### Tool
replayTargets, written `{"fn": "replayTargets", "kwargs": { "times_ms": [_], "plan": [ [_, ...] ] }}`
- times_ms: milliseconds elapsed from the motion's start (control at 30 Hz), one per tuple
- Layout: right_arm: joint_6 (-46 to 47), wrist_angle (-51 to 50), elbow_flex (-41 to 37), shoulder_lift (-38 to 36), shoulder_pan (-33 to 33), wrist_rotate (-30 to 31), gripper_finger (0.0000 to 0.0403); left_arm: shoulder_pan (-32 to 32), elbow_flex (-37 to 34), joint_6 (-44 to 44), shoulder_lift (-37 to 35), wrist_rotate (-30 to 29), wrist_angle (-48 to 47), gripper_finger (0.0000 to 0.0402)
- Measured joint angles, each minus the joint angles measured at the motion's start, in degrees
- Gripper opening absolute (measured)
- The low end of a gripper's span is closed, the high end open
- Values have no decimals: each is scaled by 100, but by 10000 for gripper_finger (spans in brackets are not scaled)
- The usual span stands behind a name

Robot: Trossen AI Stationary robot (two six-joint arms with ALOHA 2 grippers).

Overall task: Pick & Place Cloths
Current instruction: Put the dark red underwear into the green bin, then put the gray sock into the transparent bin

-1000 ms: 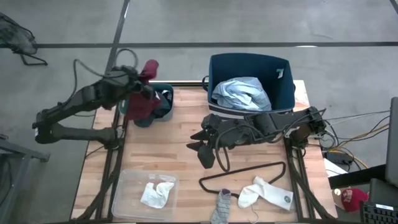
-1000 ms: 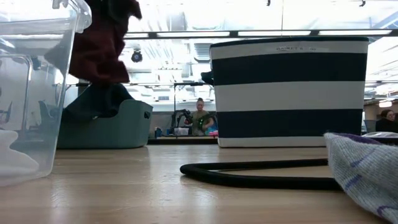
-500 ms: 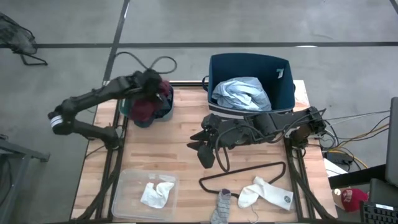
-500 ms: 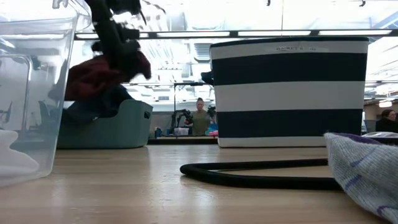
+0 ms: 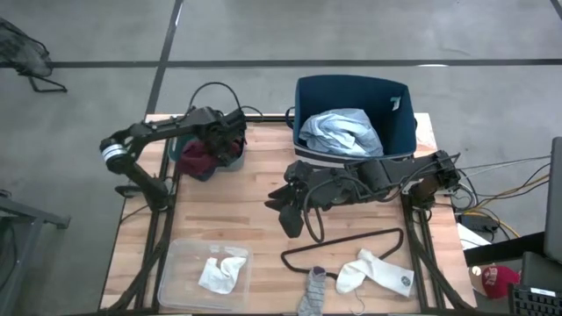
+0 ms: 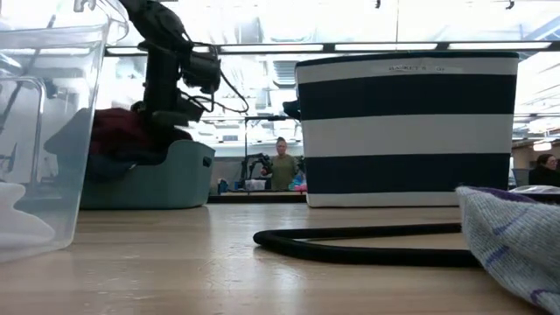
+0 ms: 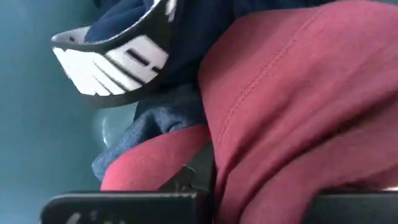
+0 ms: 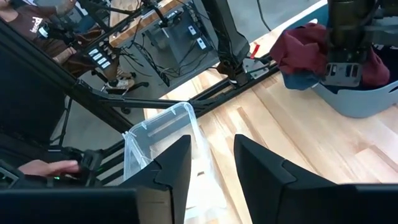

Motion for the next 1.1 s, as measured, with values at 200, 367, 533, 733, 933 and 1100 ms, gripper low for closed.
{"fn": "replayTargets", "kwargs": {
  "times_ms": [200,367,533,733,933,1100],
  "plan": [
    [3,-223,-12,0,0,-1,112,6,106,-34,-262,-32,-11,82],
    [48,-546,-82,0,0,-4,117,6,341,-8,-919,-55,5,147],
    [81,-731,-216,0,0,-5,137,6,595,-166,-1633,-61,22,218],
    [261,-1031,-494,0,20,-246,164,-3,981,-538,-2245,624,-25,274],
    [378,-1101,-1242,0,196,-848,184,-177,1032,-1500,-2862,1934,854,280],
    [691,-1094,-2156,2,455,-1319,193,-547,1032,-1981,-3276,2104,1836,280]
  ]
}}
